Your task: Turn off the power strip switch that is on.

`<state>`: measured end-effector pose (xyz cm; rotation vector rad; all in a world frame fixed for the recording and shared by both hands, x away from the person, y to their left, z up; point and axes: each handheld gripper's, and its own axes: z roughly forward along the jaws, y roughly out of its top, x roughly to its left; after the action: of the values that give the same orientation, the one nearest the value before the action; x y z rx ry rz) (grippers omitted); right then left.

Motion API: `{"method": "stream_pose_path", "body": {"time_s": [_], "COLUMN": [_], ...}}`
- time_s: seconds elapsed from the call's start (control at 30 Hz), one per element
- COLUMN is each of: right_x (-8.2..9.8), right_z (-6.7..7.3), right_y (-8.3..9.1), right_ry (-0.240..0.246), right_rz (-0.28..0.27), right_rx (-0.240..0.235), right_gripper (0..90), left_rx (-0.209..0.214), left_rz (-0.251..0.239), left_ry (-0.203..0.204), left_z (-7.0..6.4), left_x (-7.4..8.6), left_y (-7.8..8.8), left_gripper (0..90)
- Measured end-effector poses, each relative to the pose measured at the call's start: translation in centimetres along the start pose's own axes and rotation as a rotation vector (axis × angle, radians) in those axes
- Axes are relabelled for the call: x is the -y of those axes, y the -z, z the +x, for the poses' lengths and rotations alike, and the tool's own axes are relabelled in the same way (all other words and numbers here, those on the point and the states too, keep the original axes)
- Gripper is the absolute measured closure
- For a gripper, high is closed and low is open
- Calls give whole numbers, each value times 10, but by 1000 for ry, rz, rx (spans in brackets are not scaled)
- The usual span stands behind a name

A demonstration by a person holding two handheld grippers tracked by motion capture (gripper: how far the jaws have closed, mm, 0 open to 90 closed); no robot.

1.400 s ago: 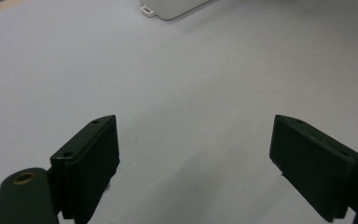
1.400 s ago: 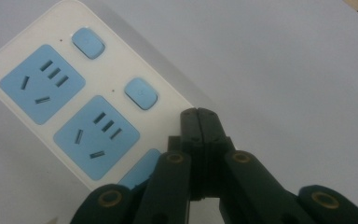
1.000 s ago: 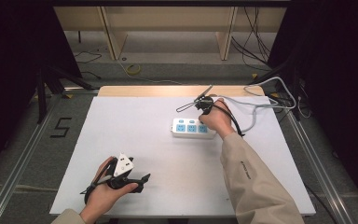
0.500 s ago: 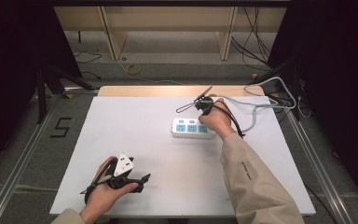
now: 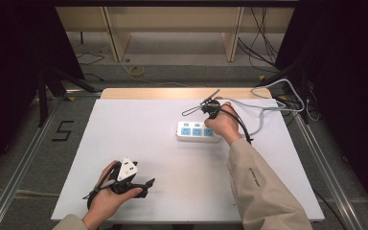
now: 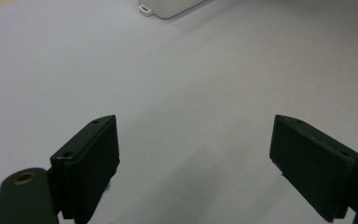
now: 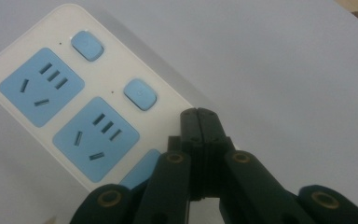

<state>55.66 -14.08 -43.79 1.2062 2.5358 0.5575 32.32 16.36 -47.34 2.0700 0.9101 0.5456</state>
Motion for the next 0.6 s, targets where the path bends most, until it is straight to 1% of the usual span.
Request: {"method": "stream_pose_path", "body": {"time_s": [0.2,0.23,0.27,0.3,0.33,0.47,0.6], "right_x": [1,1,1,1,1,6,10], "right_z": [0,0,0,0,-1,-2,-2], "right_y": [0,1,2,4,4,4,6], "right_ry": [2,-4,-8,-16,-6,-19,-22], "right_rz": [-3,-7,-27,-31,-38,-64,-72], "right_rx": [2,3,8,3,5,12,9], "right_gripper": [900,900,900,900,900,900,900], "left_rx": [0,0,0,0,1,0,0], "left_rz": [0,0,0,0,1,0,1], "left_ry": [0,0,0,0,0,2,1], "left_z": [0,0,0,0,0,1,0], "left_x": [0,0,0,0,0,0,0], "left_y": [0,0,0,0,0,0,0], "left_gripper": [155,155,154,155,155,154,155]}}
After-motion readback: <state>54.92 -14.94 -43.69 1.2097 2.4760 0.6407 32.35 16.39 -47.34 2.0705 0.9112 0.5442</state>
